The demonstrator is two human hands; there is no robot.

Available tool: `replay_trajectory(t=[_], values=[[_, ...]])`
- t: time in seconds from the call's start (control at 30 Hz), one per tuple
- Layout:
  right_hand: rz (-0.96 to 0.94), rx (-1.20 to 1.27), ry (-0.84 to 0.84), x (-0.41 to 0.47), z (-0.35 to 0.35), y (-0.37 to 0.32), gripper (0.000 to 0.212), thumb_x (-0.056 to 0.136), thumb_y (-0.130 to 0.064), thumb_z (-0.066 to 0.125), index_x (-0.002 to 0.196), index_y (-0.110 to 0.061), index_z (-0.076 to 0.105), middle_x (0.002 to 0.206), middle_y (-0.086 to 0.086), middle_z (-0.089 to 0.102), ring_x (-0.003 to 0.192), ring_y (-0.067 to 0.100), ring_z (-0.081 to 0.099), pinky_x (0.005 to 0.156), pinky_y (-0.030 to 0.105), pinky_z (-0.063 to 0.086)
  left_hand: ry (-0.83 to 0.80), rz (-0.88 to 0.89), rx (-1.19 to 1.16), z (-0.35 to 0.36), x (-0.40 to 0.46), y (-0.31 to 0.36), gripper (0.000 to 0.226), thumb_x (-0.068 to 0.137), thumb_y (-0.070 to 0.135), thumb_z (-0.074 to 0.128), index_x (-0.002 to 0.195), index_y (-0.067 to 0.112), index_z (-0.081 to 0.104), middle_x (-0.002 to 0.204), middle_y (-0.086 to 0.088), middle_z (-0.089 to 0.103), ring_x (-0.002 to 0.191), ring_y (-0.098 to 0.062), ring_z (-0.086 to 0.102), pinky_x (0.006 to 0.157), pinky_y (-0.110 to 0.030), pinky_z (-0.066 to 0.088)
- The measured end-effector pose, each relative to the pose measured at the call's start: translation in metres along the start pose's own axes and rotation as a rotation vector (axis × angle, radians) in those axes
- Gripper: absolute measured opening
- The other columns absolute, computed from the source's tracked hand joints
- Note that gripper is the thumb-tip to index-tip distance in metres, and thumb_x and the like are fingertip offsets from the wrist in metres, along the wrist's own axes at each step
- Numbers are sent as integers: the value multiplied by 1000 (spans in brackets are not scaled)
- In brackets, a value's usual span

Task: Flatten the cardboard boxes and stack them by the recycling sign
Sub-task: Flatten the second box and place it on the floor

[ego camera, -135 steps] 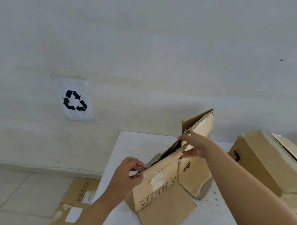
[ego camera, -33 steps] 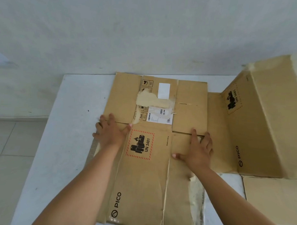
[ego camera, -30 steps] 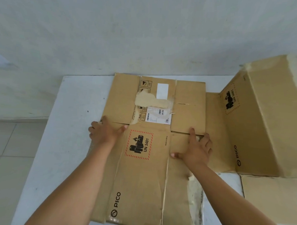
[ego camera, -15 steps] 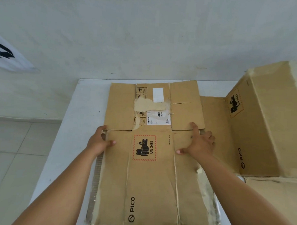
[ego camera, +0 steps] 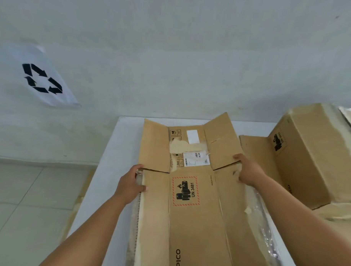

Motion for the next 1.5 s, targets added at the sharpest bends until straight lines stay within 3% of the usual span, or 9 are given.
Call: replay_trajectory(t=[0.17,0.33,0.57,0.73,0.83,0.93,1.07,1.37,1.5], values=[[7,129,149,-48,11,-28,72,77,10,51,135,-31,38,90,10,57,65,23,55,48,26,43,46,82,12,-58,-18,-13,75,68,5,81,132,22,46,117,1,53,103,-16,48,81,-23,39],[-69,252,309,-98,23,-73,71,78,11,53,135,-30,40,79,7,53,64,23,54,56,35,51,152,206,15,-119,-33,-18,72,65,3,82,127,22,52,110,1,58,102,-21,53,79,-24,37],[-210,355,448,-142,15,-145,73,81,8,57,138,-32,35,102,7,50,81,21,53,58,27,43,313,356,37,-202,-47,-12,71,67,7,82,129,22,51,115,-4,60,97,-16,52,82,-26,39],[-296,425,533,-148,0,-191,71,82,6,57,137,-35,35,104,6,49,89,21,49,73,31,45,391,438,27,-253,-41,2,71,68,9,81,130,23,50,120,-4,59,100,-17,52,85,-27,41],[-338,469,568,-142,-5,-216,71,82,5,58,137,-34,37,109,3,49,90,19,48,74,30,41,434,457,21,-279,-33,9,70,69,10,81,129,26,50,117,-2,59,97,-18,57,81,-25,43],[-392,508,598,-132,-8,-241,69,81,4,58,136,-32,38,115,3,51,93,18,48,76,29,39,470,480,14,-301,-25,14,68,69,7,80,128,26,50,107,0,59,82,-5,57,68,-14,41],[-431,560,615,-118,-2,-283,69,81,4,58,137,-31,37,126,6,52,102,16,46,80,30,39,544,497,9,-335,-13,12,68,72,5,78,129,27,48,105,4,58,80,3,53,65,-10,37],[-480,631,663,-123,34,-379,68,86,2,54,137,-36,32,132,-1,47,93,12,46,77,31,40,671,546,18,-416,14,-31,69,72,6,78,129,30,47,120,1,58,100,-14,56,85,-23,42],[-472,703,716,-134,60,-419,69,87,3,54,138,-36,32,128,-3,48,77,-4,50,77,29,40,691,566,17,-456,23,-52,69,73,8,78,130,29,46,122,0,58,108,-18,55,90,-27,43]])
Point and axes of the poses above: each hand's wrist, its own x-axis towards the middle knuckle, its own z-axis out of the palm, y = z × x, the point moved 3 cm from there along x, towards the middle knuckle
